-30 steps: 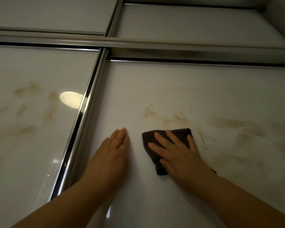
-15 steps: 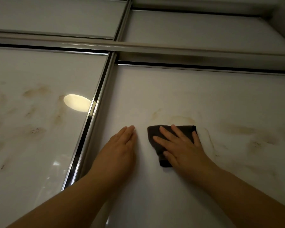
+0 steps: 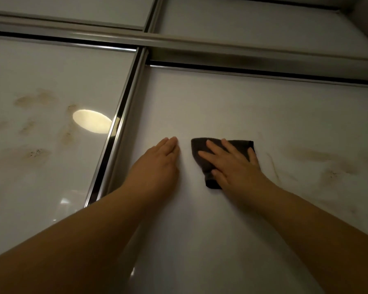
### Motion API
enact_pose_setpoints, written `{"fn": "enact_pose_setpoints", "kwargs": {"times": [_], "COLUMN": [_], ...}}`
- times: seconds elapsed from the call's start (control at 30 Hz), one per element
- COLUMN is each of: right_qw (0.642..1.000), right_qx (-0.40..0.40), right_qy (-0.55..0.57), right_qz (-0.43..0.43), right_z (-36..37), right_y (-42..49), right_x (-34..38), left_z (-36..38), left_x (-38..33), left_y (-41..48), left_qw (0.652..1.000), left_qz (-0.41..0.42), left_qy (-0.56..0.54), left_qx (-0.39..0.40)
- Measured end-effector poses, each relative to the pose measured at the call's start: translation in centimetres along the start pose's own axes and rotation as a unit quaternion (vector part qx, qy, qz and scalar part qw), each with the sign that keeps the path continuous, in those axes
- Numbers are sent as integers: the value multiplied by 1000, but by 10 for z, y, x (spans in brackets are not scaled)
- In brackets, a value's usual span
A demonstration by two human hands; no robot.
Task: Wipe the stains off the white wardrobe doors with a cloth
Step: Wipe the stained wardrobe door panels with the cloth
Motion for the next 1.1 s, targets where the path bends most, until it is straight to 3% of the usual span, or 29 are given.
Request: {"fn": "enact_pose_setpoints", "kwargs": {"times": [0.2, 0.3, 0.43, 0.53, 0.7, 0.9, 1.1], "right_qw": [995, 997, 1000, 999, 994, 999, 998], "right_qx": [1, 11, 18, 30, 13, 12, 30], "right_qy": [12, 23, 2, -6, 8, -4, -22], "right_qz": [101, 70, -9, 15, 106, 42, 57], "right_z": [-22, -15, 0, -9, -29, -8, -21], "right_y": [58, 71, 19, -6, 26, -9, -44], "right_x": [-27, -1, 12, -20, -55, -25, -83], "left_z": [-1, -2, -5, -5, -9, -6, 8], "left_x": [2, 1, 1, -1, -19, -54, -59], "left_y": [0, 1, 0, 1, 4, 10, -5], "left_qw": [1000, 999, 998, 998, 1000, 1000, 999], "left_qz": [19, 29, 29, 20, 22, 20, 22], "left_qy": [22, 35, 47, 50, 16, -10, -7], "left_qx": [-3, 0, 14, 18, -8, -3, 32]}}
Point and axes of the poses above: each hand's wrist, its own y-axis towards the middle knuckle, its own z-axis out of the palm, x = y × z, the point moved 7 cm from there along y, towards the middle knuckle, and after that the axes turned 9 degrees about y, right-handed, at the moved point
